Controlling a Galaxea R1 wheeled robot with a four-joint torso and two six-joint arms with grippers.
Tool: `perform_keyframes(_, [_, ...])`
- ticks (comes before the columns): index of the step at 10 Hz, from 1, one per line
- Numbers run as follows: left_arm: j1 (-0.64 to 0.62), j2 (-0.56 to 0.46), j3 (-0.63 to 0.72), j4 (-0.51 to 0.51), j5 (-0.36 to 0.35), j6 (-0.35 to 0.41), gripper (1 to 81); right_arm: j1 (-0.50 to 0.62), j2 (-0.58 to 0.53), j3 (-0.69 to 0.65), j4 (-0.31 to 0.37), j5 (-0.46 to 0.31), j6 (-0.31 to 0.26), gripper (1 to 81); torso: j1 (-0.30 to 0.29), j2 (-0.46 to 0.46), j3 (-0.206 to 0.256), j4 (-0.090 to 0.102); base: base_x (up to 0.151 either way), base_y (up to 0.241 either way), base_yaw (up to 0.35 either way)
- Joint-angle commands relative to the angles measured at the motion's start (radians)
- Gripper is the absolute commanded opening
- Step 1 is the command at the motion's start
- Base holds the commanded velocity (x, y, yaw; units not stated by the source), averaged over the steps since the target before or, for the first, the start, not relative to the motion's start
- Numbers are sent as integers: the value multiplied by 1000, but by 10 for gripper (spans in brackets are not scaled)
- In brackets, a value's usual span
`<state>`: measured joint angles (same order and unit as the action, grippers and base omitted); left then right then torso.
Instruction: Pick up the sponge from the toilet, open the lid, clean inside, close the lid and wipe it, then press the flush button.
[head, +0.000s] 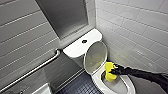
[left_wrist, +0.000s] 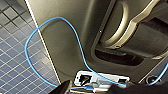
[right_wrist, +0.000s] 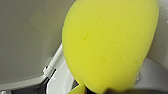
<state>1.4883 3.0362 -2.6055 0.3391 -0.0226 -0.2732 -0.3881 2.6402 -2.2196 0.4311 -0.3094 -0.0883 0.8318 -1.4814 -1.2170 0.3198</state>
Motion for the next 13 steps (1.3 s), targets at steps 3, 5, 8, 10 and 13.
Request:
perform_keyframes(3, [30,-16,-2,-3,84,3,811,25,-158,161,14,62,2,10,0,0,0,0,0,0,0])
perform_keyframes(5, [33,-17,-2,-5,84,3,811,-8,-205,222,18,105,2,10,0,0,0,0,0,0,0])
perform_keyframes(8, [33,-16,-2,-2,84,3,811,-62,-358,425,32,231,1,10,0,0,0,0,0,0,0])
perform_keyframes(10, [34,-14,-2,0,84,3,811,-116,-427,498,38,300,1,10,0,0,0,0,0,0,0])
perform_keyframes(13, [34,-14,-1,0,84,3,811,-179,-463,534,38,352,1,10,0,0,0,0,0,0,0])
